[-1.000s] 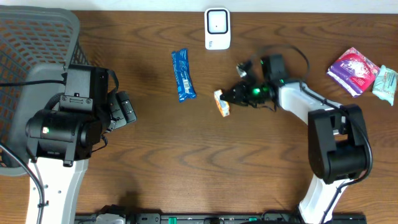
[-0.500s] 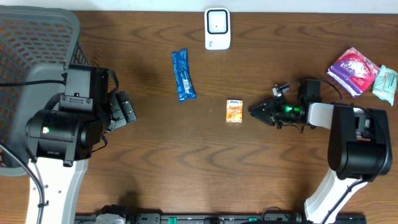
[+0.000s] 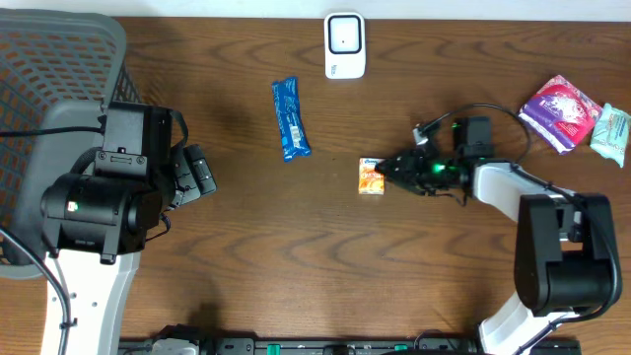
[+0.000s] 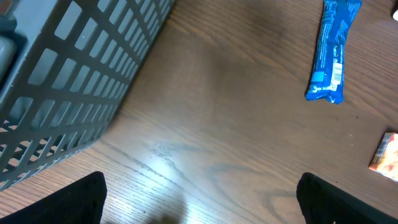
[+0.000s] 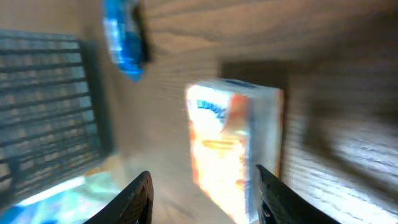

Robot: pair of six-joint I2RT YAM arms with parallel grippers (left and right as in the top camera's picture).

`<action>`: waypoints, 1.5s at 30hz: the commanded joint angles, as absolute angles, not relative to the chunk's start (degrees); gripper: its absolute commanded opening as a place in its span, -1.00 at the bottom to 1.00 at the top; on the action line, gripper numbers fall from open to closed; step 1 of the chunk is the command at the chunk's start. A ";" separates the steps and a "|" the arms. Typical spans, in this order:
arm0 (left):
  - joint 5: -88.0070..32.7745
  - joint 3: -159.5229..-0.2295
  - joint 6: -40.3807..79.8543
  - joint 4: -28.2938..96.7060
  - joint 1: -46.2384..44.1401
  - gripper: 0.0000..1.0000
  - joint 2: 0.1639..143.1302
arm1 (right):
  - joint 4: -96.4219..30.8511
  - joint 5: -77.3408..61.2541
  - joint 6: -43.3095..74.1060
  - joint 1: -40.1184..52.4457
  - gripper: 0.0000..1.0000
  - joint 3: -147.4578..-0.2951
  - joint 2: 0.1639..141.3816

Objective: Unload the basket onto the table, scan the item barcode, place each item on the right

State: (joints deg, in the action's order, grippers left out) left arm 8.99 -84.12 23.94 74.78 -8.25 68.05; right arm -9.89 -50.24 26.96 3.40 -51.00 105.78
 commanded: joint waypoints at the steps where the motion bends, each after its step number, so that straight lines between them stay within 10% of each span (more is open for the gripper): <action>1: 9.63 -84.64 23.62 75.00 -7.94 0.96 68.16 | -12.19 -34.37 28.97 5.87 -0.02 -50.96 105.45; 13: 9.63 -84.64 23.62 75.00 -7.94 0.96 68.16 | -11.05 -25.58 29.67 10.39 0.02 -50.89 106.34; 21: 9.63 -84.64 23.62 75.00 -7.94 0.96 68.16 | -10.28 -24.97 30.24 12.12 -0.77 -50.87 106.52; 27: 9.63 -84.64 23.62 75.00 -7.94 0.96 68.16 | -10.24 -26.24 30.20 13.19 -0.98 -50.87 106.52; 37: 9.63 -84.64 23.59 75.00 -7.94 0.96 68.16 | 6.70 -74.32 28.60 6.96 -0.98 -50.89 106.52; 45: 9.63 -84.64 23.62 75.00 -7.94 0.96 68.16 | 9.65 -86.06 25.34 6.31 -0.98 -50.89 106.52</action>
State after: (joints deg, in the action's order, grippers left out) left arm 8.99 -84.12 23.94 74.78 -8.25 68.05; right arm 9.43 -77.71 27.46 6.17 -50.92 106.15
